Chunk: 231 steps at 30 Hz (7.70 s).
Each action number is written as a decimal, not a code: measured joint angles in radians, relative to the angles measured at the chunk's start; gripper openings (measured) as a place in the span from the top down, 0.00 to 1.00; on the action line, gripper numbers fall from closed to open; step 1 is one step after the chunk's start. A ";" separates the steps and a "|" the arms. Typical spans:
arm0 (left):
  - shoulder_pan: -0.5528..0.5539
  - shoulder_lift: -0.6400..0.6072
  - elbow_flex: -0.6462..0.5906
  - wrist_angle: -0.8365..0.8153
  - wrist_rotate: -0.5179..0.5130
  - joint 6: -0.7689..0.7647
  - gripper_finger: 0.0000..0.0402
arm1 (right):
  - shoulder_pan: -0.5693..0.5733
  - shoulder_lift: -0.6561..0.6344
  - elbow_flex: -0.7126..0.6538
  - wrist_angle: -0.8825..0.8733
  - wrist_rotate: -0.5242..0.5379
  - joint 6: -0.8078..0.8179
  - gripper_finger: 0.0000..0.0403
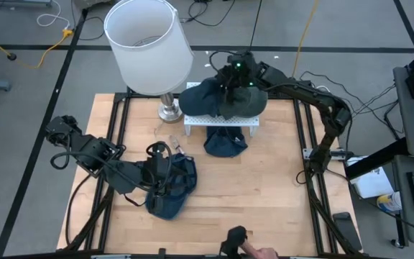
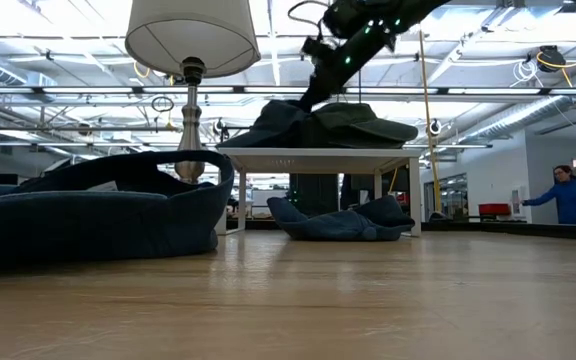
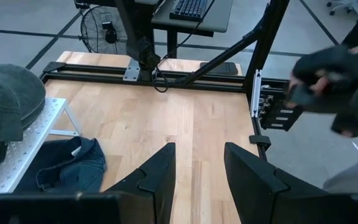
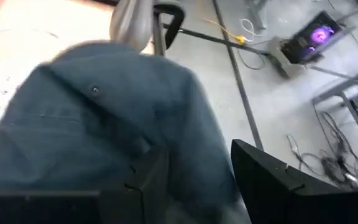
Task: Pick & Place hat
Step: Put the top right blue cap on the shelf, then stack the top blue cap on the blue cap on the shelf
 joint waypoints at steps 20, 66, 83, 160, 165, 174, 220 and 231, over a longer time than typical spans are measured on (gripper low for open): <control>0.000 0.000 0.000 -0.001 0.000 0.014 0.65 | 0.281 -0.279 0.002 -0.613 0.198 0.137 0.59; 0.021 0.000 0.000 0.000 -0.001 0.046 0.65 | 0.601 -0.240 -0.972 0.443 0.335 0.662 0.59; 0.031 0.000 0.000 0.000 0.000 0.041 0.65 | 0.537 -0.073 -0.966 0.506 0.267 0.715 0.74; 0.156 0.101 0.001 0.250 0.106 0.125 0.30 | 0.859 -0.649 -0.340 0.457 0.238 0.735 0.94; 0.175 0.111 0.001 0.226 0.103 0.040 0.37 | 0.855 -0.652 -0.340 0.456 0.239 0.736 0.94; 0.200 0.109 0.001 0.206 0.121 -0.079 0.76 | 0.857 -0.668 -0.340 0.468 0.236 0.788 0.91; 0.247 -0.100 0.000 -0.222 1.119 -0.384 0.98 | 0.849 -0.653 -0.342 0.085 0.151 1.161 0.51; 0.285 -0.100 0.000 -0.291 1.154 -0.283 0.98 | 0.857 -0.467 -0.341 0.337 0.082 1.213 0.51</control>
